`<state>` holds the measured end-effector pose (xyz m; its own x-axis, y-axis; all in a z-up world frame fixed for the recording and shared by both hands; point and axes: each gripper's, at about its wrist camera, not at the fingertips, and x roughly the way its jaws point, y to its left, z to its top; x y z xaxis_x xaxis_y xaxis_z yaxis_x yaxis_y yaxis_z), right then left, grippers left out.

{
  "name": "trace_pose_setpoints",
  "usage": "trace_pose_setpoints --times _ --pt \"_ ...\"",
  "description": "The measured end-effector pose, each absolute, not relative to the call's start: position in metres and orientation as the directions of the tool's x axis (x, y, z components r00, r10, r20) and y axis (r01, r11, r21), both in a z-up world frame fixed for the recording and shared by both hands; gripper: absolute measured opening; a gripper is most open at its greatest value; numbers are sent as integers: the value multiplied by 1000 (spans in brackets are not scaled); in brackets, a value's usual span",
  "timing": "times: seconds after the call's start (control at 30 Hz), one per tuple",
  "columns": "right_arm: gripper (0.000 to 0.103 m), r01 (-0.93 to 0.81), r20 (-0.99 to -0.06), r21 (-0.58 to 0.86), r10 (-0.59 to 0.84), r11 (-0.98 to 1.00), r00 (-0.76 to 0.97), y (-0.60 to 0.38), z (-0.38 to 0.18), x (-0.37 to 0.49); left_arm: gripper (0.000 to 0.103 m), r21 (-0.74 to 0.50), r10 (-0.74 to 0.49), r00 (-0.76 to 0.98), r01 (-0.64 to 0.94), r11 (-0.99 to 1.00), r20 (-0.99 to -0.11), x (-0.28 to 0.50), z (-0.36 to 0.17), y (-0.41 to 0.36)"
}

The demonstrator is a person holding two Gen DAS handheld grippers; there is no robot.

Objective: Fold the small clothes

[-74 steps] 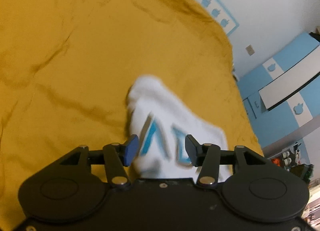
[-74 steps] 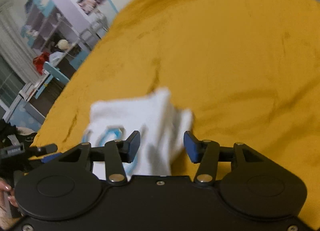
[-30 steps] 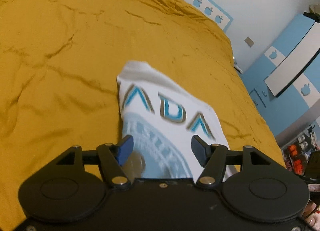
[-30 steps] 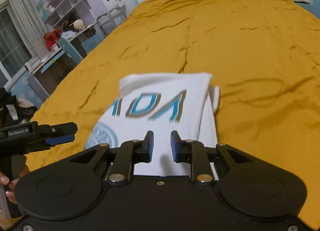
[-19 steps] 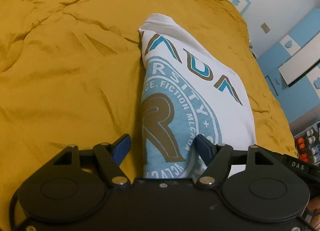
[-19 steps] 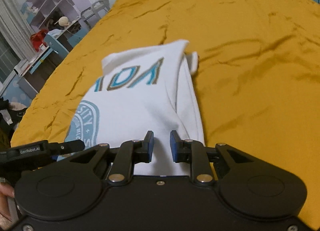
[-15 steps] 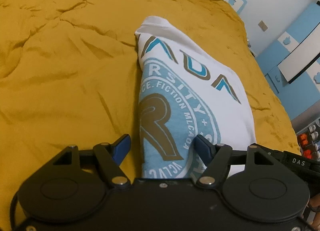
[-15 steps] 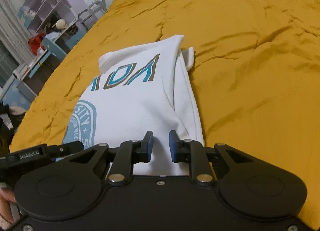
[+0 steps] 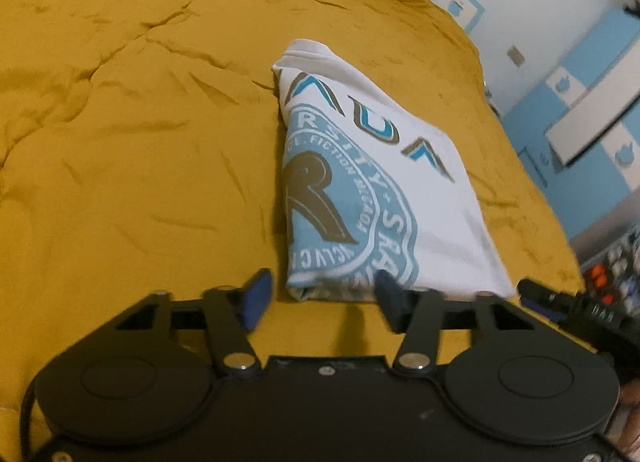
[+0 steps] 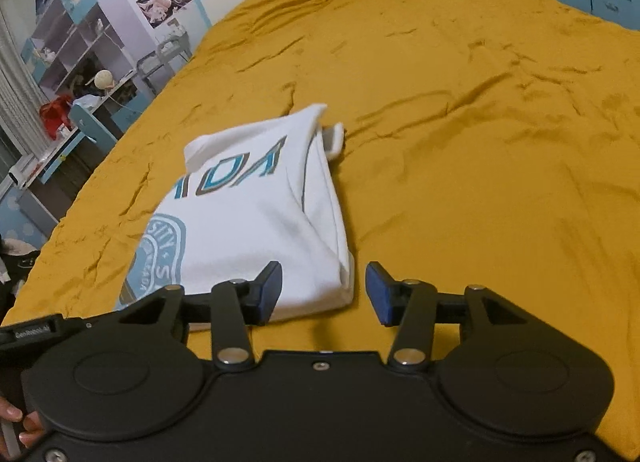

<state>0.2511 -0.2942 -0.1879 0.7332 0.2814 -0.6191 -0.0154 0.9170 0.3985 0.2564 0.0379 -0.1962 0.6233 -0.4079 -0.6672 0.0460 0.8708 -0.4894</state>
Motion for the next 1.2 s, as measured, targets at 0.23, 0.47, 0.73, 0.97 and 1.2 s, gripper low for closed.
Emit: trace_pose_setpoints --times 0.23,0.47,0.73,0.97,1.2 --pt "48 -24 -626 403 295 915 722 -290 -193 253 25 -409 -374 623 93 908 -688 258 -201 30" --pt "10 -23 -648 392 293 920 703 -284 -199 259 4 -399 -365 635 97 912 -681 257 -200 33" --pt "6 -3 -639 421 299 907 709 -299 -196 256 3 -412 -348 619 43 910 -704 259 -205 36" --pt "7 33 -663 440 300 897 686 -305 -221 259 4 -472 -398 597 35 881 -697 257 -212 47" --pt "19 -5 -596 470 322 883 735 -309 -190 251 18 -466 -388 664 66 882 -639 238 -170 53"
